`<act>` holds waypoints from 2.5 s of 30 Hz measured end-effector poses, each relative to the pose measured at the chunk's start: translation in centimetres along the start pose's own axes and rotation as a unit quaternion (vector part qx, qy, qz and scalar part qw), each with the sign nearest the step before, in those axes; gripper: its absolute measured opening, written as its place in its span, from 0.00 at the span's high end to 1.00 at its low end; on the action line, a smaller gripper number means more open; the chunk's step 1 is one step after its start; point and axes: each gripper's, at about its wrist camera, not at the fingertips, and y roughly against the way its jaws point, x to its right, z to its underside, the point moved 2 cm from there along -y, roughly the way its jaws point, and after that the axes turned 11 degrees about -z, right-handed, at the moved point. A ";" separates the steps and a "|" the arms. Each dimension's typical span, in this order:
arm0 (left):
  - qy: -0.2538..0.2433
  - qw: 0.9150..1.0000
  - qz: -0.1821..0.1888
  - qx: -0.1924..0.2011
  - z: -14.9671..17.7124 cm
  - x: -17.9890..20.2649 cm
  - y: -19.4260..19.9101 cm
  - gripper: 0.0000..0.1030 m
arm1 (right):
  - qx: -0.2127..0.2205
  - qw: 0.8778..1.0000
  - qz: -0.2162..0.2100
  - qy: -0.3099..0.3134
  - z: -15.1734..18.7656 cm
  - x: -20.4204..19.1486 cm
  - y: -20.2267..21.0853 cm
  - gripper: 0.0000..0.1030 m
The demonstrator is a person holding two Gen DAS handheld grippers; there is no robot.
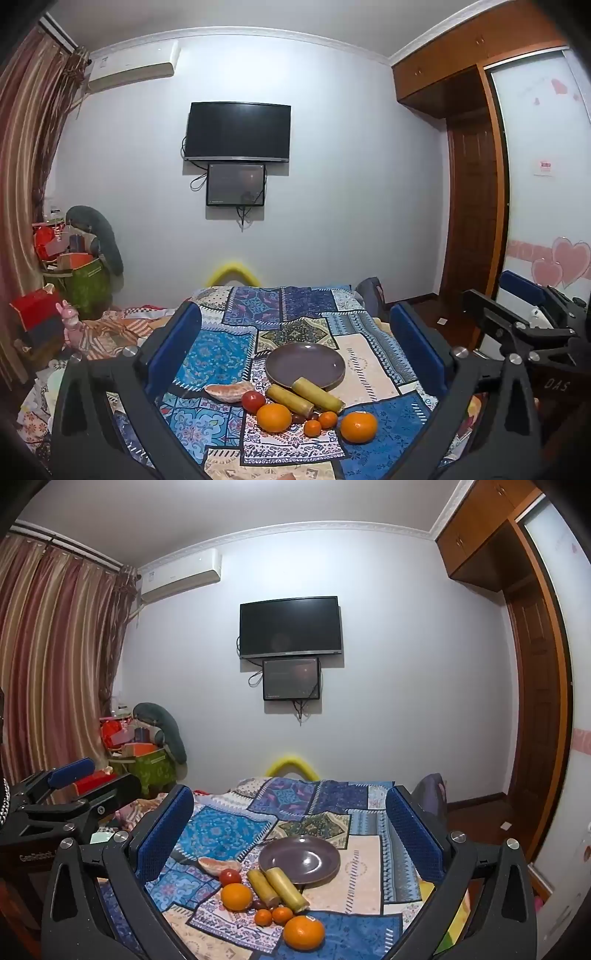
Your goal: Organize fruits
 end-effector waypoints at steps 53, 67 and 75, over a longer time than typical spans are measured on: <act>-0.007 1.000 -0.008 0.007 0.0 -0.1 -0.3 0.00 | 0.000 1.000 0.005 -0.016 0.1 0.6 0.3 0.00; -0.005 1.000 -0.008 0.005 -0.2 0.2 -0.3 0.00 | -0.002 1.000 0.006 -0.015 0.1 0.6 0.2 0.00; -0.005 1.000 -0.008 0.005 -0.3 0.2 -0.3 0.00 | -0.002 1.000 0.004 -0.016 0.1 0.6 0.2 0.00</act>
